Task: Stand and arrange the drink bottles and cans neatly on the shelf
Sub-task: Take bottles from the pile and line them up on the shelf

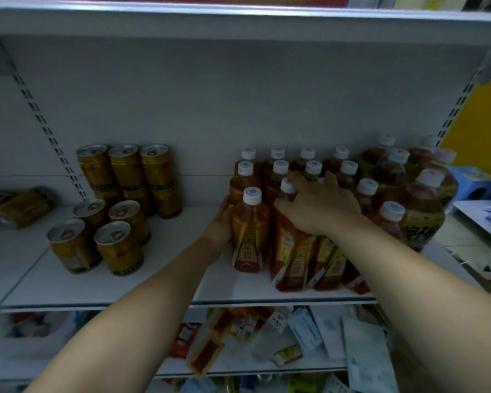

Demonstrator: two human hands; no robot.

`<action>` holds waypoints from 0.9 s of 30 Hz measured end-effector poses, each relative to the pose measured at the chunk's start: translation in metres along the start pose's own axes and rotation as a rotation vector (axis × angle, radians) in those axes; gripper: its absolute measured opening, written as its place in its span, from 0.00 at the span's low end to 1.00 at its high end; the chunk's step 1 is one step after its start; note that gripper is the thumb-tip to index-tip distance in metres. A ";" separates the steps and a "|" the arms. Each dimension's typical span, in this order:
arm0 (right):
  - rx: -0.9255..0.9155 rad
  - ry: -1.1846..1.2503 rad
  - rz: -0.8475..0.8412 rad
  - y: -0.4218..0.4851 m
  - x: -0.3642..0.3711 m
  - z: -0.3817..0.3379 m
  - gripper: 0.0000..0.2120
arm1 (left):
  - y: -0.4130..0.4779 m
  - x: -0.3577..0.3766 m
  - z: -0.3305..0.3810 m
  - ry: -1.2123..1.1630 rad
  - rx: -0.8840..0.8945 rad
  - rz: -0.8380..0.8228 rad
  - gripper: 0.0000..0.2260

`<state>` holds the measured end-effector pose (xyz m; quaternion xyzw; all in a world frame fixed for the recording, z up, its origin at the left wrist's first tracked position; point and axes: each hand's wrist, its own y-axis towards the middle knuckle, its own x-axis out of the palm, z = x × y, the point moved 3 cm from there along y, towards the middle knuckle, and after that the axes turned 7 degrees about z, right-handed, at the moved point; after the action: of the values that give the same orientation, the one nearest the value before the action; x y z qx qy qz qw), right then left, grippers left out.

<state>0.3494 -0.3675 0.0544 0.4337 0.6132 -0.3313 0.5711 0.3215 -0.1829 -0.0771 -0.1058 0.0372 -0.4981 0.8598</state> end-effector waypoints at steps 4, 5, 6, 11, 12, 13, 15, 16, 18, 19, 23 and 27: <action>0.003 0.003 0.009 -0.001 0.000 0.000 0.33 | -0.021 -0.011 -0.013 0.012 0.058 0.135 0.35; 0.003 0.003 0.012 -0.001 0.000 0.000 0.33 | -0.039 -0.010 -0.013 0.064 0.113 0.096 0.33; 0.001 0.004 0.014 -0.001 0.000 0.000 0.32 | -0.051 -0.007 -0.017 0.143 0.157 0.018 0.33; -0.009 0.013 0.022 -0.002 0.000 0.001 0.32 | -0.045 -0.009 -0.032 0.376 0.266 -0.035 0.35; -0.008 0.010 0.021 -0.002 0.000 0.001 0.32 | -0.043 -0.008 -0.030 0.368 0.263 -0.019 0.36; -0.008 0.009 0.019 -0.003 0.000 0.001 0.32 | -0.041 -0.006 -0.029 0.353 0.267 -0.006 0.36; -0.008 0.012 0.022 -0.003 0.000 0.000 0.32 | -0.037 0.000 -0.023 0.351 0.311 0.027 0.35; -0.010 0.013 0.026 -0.003 -0.001 0.000 0.31 | -0.035 0.003 -0.018 0.358 0.338 0.035 0.38; -0.014 0.011 0.033 -0.003 -0.001 0.000 0.31 | -0.027 0.005 -0.010 0.339 0.356 -0.011 0.46; -0.015 0.009 0.033 -0.002 -0.001 0.000 0.31 | -0.022 0.004 -0.007 0.316 0.360 -0.061 0.48; -0.009 0.010 0.032 -0.001 0.000 0.000 0.32 | -0.013 0.002 -0.008 0.308 0.350 -0.176 0.48; -0.004 0.012 0.038 -0.001 0.001 0.000 0.32 | -0.021 0.003 -0.010 0.282 0.383 -0.096 0.41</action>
<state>0.3484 -0.3682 0.0536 0.4459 0.6090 -0.3166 0.5745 0.3032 -0.1969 -0.0825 0.1282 0.0566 -0.5461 0.8259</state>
